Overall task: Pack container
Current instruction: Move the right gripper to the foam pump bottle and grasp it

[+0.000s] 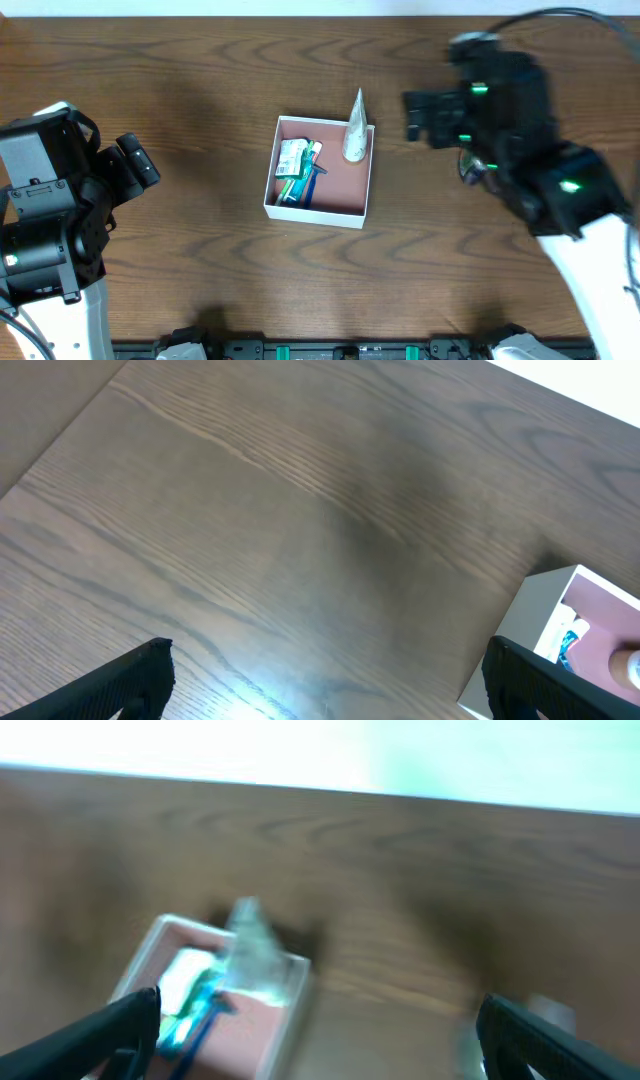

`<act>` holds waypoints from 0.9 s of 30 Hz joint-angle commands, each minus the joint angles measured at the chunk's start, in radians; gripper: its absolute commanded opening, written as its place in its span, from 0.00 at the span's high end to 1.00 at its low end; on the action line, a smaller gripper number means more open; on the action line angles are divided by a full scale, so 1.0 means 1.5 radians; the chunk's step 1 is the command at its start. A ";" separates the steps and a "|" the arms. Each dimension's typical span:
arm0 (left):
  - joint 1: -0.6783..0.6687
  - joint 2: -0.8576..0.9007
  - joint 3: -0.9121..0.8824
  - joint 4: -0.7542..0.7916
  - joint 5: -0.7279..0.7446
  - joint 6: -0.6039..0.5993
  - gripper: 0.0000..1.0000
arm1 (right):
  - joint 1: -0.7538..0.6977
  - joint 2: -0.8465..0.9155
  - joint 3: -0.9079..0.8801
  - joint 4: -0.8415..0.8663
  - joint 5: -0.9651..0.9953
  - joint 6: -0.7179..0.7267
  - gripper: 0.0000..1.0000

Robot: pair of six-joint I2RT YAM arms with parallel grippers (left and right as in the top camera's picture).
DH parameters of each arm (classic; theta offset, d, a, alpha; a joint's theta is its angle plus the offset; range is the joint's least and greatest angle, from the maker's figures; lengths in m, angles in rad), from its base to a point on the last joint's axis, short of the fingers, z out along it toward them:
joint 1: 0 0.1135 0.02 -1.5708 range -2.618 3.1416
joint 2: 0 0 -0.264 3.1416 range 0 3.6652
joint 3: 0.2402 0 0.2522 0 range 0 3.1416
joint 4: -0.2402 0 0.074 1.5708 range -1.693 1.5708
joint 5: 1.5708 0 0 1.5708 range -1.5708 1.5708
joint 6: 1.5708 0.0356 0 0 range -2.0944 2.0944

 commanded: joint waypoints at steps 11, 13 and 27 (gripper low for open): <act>0.005 0.003 0.004 -0.002 -0.006 0.007 0.02 | -0.260 0.104 -0.004 -0.152 0.001 0.021 0.07; 0.005 0.003 0.004 -0.002 -0.006 0.006 0.02 | -0.259 0.132 -0.004 -0.156 0.001 0.021 0.10; 0.005 0.003 0.004 -0.002 -0.006 0.006 0.02 | -0.258 0.313 -0.004 -0.161 -0.010 -0.044 0.18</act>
